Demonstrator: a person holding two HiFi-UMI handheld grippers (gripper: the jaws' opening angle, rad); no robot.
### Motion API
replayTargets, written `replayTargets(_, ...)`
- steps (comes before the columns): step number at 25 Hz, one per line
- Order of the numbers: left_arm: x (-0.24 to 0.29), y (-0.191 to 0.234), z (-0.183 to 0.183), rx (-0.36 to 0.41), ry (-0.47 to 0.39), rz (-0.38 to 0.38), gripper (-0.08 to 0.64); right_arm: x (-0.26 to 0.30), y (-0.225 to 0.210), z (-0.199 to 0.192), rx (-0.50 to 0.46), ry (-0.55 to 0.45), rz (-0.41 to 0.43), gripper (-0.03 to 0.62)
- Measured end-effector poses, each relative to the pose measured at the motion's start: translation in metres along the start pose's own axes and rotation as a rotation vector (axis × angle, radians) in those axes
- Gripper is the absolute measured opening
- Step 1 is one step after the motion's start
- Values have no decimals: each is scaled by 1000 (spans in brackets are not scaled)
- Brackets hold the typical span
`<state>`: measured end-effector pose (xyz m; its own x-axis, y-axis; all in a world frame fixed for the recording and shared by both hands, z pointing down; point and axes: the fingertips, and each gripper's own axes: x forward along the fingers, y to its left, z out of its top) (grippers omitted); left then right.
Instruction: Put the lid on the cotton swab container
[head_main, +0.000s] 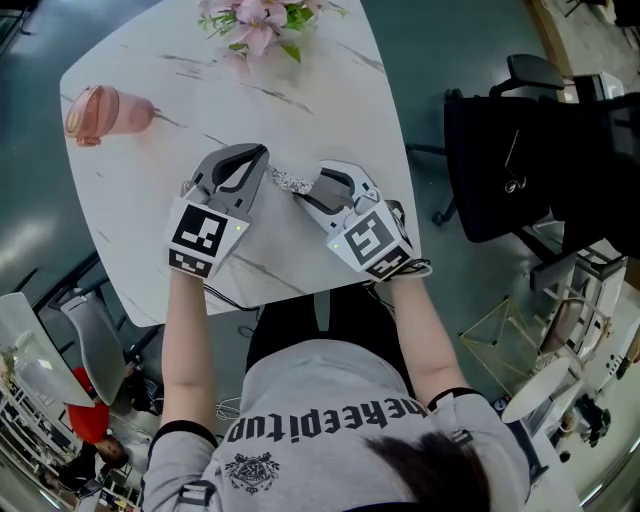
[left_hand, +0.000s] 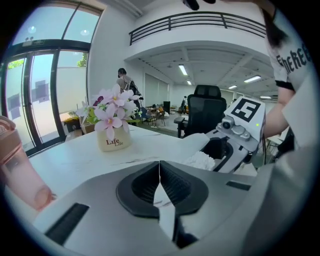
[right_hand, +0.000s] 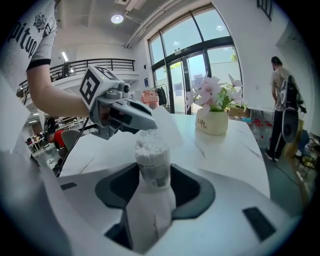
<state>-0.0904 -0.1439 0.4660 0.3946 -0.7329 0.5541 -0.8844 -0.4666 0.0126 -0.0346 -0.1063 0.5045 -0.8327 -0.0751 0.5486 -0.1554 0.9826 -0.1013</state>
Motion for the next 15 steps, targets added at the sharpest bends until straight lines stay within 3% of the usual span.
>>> replayTargets(6,-11,14,29,-52,-89,32,15,1,1,0,-7,1,-1,199)
replayTargets(15,-3,-12,48,-18,-82,-77,15,0,0,0,-18,8,-7,199)
